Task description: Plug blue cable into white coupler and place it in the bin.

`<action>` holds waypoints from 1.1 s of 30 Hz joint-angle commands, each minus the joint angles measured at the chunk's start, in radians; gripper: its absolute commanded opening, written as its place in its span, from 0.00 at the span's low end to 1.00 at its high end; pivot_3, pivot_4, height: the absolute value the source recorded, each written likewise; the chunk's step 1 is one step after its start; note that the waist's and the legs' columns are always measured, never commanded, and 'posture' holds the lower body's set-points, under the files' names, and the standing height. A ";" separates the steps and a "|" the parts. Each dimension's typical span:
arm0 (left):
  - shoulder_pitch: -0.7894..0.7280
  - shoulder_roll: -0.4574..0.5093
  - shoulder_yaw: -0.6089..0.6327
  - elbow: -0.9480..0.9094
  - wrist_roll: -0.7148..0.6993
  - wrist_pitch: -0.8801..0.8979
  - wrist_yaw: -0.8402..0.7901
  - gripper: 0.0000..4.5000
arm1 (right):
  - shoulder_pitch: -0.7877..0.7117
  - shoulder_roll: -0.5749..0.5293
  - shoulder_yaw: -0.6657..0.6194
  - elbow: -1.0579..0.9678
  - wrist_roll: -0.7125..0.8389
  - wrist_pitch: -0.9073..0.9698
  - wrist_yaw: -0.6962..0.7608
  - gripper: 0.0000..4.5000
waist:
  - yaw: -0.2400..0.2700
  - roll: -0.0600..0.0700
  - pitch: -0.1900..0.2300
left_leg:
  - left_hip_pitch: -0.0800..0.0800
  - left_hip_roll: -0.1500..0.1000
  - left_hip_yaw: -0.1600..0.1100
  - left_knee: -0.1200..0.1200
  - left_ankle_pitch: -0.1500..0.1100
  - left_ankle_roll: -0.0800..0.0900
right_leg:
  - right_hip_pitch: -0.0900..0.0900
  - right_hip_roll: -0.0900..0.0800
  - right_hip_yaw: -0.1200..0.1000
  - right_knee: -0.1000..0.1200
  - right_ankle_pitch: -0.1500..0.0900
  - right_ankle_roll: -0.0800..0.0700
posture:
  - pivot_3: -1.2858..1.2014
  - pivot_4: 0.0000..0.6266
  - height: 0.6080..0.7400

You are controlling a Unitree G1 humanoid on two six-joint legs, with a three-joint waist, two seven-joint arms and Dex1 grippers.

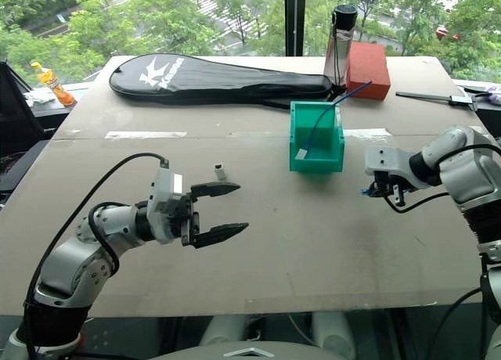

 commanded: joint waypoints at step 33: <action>-0.257 -0.165 -0.262 0.238 0.284 -0.090 0.006 1.00 | 0.506 0.392 -0.523 -0.767 0.402 0.292 -0.396 0.99 | 0.029 -0.003 -0.002 | -0.015 -0.002 -0.006 0.002 0.000 0.000 | -0.009 0.002 -0.004 0.000 0.003 0.004 | 0.52 0.24 1.00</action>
